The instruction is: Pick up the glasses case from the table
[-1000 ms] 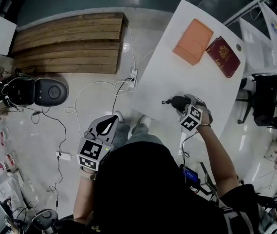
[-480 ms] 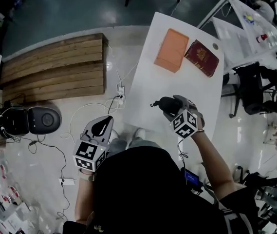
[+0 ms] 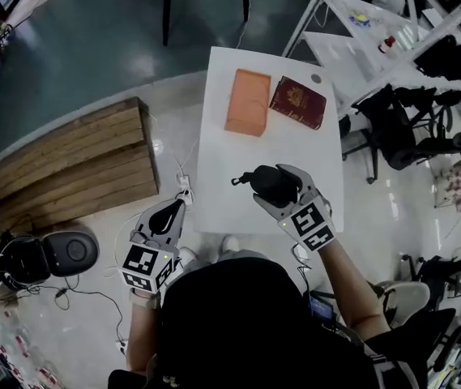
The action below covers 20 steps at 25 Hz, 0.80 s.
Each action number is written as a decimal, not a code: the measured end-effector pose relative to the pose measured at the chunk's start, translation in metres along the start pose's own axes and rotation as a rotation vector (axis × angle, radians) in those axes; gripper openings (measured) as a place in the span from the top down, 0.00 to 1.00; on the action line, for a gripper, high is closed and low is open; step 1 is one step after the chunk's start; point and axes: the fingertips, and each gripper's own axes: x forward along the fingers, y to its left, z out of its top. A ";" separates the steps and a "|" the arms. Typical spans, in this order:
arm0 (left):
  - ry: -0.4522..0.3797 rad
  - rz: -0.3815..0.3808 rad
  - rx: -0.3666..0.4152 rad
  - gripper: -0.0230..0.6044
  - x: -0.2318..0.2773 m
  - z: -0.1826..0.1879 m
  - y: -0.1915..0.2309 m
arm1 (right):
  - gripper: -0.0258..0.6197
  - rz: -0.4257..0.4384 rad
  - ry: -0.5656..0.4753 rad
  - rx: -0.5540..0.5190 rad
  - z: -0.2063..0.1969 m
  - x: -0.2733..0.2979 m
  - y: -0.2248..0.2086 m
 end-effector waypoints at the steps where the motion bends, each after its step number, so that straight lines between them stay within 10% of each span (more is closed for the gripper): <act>1: -0.009 -0.014 0.009 0.94 0.003 0.005 -0.001 | 0.40 -0.013 -0.031 0.027 0.007 -0.007 -0.002; 20: -0.137 -0.212 0.100 0.94 0.032 0.062 -0.027 | 0.40 -0.240 -0.409 0.276 0.038 -0.107 0.000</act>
